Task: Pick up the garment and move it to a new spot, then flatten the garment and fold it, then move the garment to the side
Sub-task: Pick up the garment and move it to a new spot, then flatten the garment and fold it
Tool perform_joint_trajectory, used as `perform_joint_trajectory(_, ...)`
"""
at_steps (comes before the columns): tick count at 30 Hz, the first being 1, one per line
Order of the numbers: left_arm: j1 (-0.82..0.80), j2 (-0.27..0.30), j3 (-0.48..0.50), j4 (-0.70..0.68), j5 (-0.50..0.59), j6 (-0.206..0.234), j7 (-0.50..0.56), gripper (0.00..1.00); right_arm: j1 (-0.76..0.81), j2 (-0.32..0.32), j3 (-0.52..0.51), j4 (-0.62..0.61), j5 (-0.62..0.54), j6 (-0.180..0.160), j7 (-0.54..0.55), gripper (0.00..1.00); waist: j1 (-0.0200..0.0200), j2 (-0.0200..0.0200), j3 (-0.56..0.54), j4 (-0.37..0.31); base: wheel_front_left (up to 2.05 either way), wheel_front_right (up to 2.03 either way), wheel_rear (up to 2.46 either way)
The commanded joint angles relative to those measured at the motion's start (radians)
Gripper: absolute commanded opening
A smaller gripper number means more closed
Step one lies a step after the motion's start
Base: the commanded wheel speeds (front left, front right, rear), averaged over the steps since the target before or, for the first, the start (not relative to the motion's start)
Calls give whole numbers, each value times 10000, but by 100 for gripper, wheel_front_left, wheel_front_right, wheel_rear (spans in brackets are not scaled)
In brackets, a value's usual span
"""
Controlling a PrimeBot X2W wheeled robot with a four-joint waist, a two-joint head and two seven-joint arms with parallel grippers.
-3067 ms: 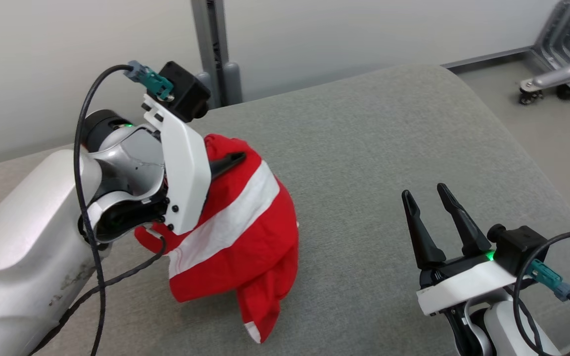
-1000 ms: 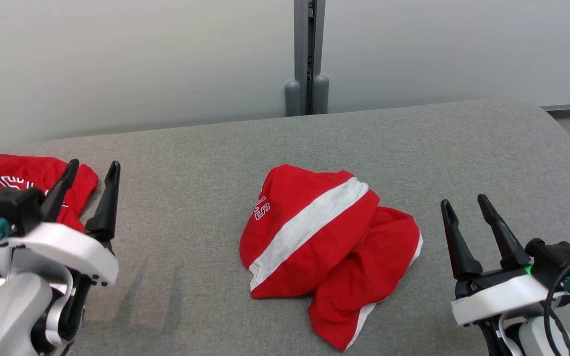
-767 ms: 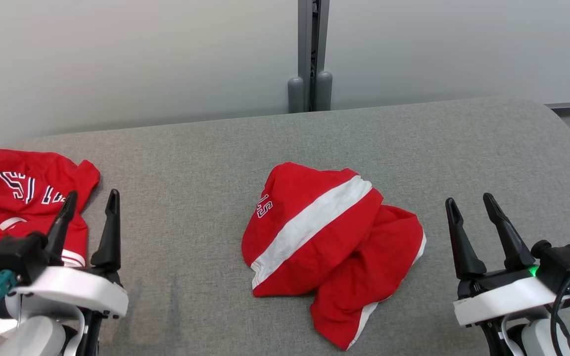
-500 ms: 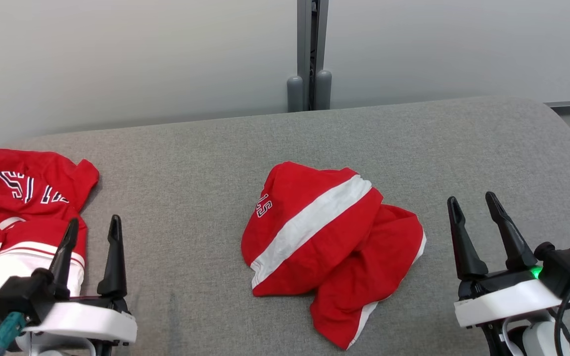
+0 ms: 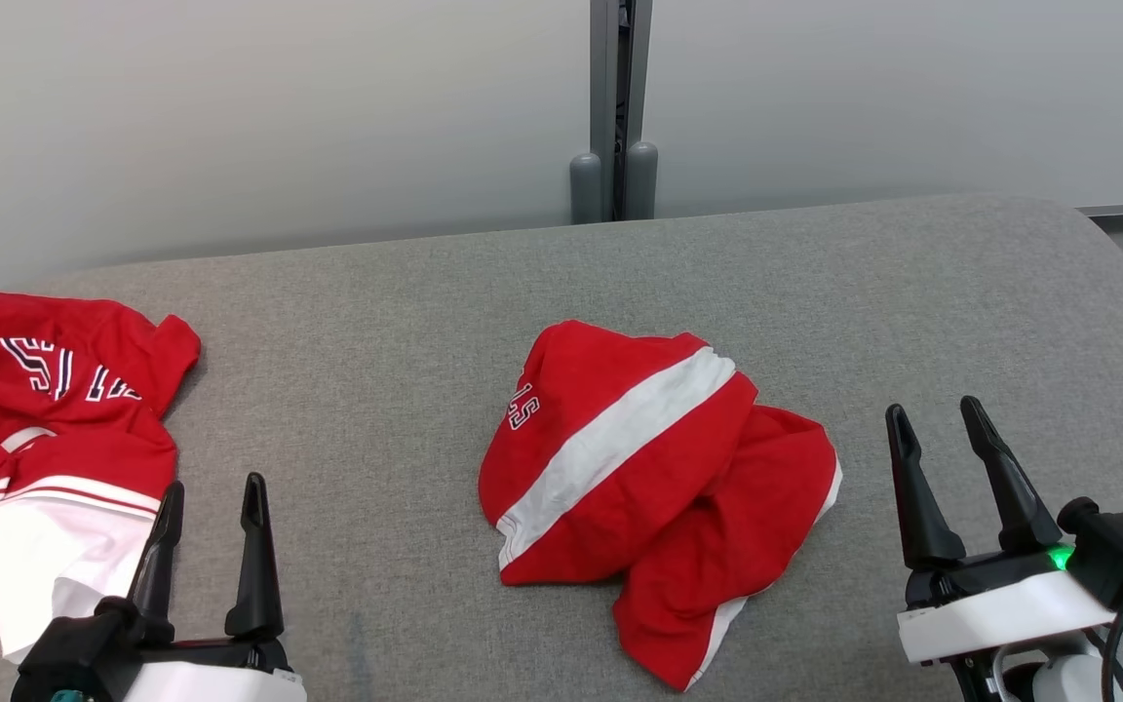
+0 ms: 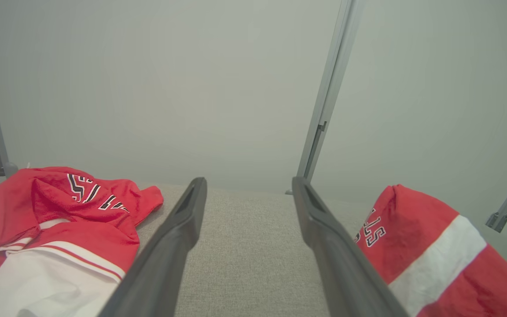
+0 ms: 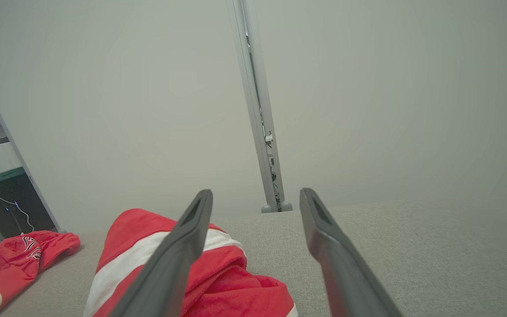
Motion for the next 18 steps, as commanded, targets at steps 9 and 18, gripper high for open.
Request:
perform_joint_trajectory(9,-226,-451,528,314,458,-755,-27,100,-13,-71,21,-24,50,23,-29,100,0,0,127,119,0,0,0)
perform_joint_trajectory(18,-431,-562,771,521,589,-1041,-28,100,-107,-109,73,61,82,23,-29,100,0,0,255,94,0,0,0)
